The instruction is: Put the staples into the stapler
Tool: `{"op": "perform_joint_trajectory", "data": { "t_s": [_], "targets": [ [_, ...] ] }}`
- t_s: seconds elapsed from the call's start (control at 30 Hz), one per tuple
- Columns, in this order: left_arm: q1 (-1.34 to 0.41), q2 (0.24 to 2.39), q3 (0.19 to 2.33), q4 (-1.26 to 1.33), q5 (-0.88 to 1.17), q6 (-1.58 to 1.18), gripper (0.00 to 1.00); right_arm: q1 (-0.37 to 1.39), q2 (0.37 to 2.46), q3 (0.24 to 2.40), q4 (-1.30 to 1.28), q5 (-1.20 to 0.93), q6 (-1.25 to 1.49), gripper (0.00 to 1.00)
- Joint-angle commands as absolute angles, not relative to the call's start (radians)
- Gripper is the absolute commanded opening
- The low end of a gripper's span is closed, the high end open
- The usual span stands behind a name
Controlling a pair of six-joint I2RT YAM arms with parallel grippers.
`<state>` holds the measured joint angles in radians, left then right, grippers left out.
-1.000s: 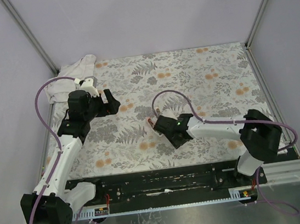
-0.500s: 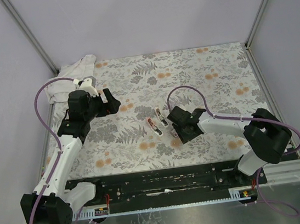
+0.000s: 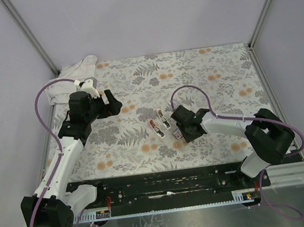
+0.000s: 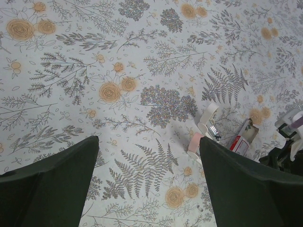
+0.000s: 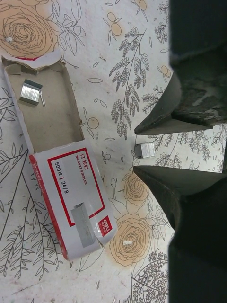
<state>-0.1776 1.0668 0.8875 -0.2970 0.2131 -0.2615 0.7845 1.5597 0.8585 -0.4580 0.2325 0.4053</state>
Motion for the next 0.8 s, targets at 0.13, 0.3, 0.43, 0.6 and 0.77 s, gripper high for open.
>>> {"op": "perform_joint_trajectory", "data": {
  "t_s": [0.13,0.3,0.43,0.6,0.77],
  "targets": [
    [-0.170,1.059,0.877,-0.248,0.206,-0.270,0.86,0.771,1.568,0.846,-0.441,0.212,0.394,0.38],
    [-0.170,1.062,0.878,-0.248,0.208,-0.270,0.86,0.770,1.569,0.829,-0.436,0.206,0.403,0.36],
    [-0.170,1.063,0.879,-0.248,0.209,-0.270,0.86,0.769,1.570,0.820,-0.428,0.204,0.406,0.33],
    [-0.170,1.066,0.878,-0.249,0.212,-0.269,0.86,0.767,1.575,0.818,-0.424,0.193,0.408,0.29],
    [-0.170,1.066,0.879,-0.248,0.213,-0.272,0.86,0.767,1.573,0.810,-0.429,0.195,0.419,0.29]
  ]
}}
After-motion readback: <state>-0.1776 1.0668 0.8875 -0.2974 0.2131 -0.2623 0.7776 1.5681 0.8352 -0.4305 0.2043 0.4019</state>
